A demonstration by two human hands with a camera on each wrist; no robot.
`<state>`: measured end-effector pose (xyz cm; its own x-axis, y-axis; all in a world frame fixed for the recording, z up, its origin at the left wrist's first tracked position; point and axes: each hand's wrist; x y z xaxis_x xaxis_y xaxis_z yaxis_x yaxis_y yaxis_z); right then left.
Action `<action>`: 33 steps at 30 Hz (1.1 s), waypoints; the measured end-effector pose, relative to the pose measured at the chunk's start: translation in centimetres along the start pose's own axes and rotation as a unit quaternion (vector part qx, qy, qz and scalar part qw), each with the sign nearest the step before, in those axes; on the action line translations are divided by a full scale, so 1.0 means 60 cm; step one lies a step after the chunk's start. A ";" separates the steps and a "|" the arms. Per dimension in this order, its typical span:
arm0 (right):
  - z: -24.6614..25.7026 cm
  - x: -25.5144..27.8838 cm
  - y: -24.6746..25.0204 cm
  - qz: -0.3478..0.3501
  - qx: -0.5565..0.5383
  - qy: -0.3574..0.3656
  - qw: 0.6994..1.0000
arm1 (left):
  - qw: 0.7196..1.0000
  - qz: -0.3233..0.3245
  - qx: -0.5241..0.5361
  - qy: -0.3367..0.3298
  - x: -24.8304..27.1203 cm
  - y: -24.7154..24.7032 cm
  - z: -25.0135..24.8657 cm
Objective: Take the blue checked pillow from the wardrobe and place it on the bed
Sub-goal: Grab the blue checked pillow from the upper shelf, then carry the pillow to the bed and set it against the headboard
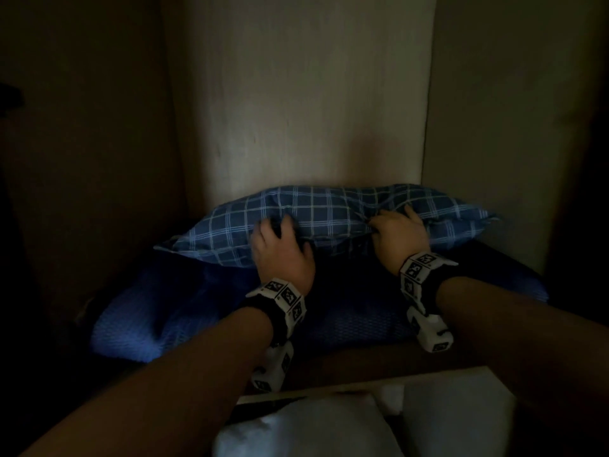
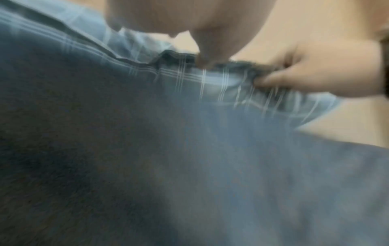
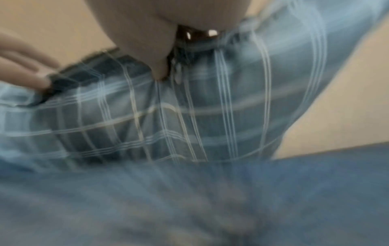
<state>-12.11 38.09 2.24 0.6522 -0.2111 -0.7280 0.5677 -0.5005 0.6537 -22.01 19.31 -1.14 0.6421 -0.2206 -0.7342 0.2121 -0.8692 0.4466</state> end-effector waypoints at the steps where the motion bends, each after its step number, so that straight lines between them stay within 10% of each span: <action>1: 0.000 0.007 0.019 -0.017 -0.009 -0.006 1.000 | 0.999 -0.013 0.005 -0.035 -0.003 0.011 -0.006; 9: 0.010 0.127 0.240 -0.136 -0.033 -0.076 0.987 | 0.983 0.002 0.035 -0.182 0.036 0.129 -0.061; 21: -0.009 0.479 0.548 -0.053 0.028 -0.241 0.969 | 0.943 0.064 0.154 -0.289 0.265 0.309 -0.300; 33: 0.004 1.120 0.851 0.140 0.122 -0.447 0.875 | 0.809 0.368 0.301 -0.348 0.838 0.427 -0.514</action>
<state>60.60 -1.84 -13.33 0.0340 -0.8721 -0.4881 0.2533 -0.4649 0.8484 38.45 -0.43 -10.85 -0.1818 -0.7892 -0.5866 -0.5691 -0.4020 0.7173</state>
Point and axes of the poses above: each hand's wrist, its own x-axis away from the middle knuckle, its own y-axis out of the back of the hand, z = x × y, and after that the axes turned 13 degrees about x, right-handed
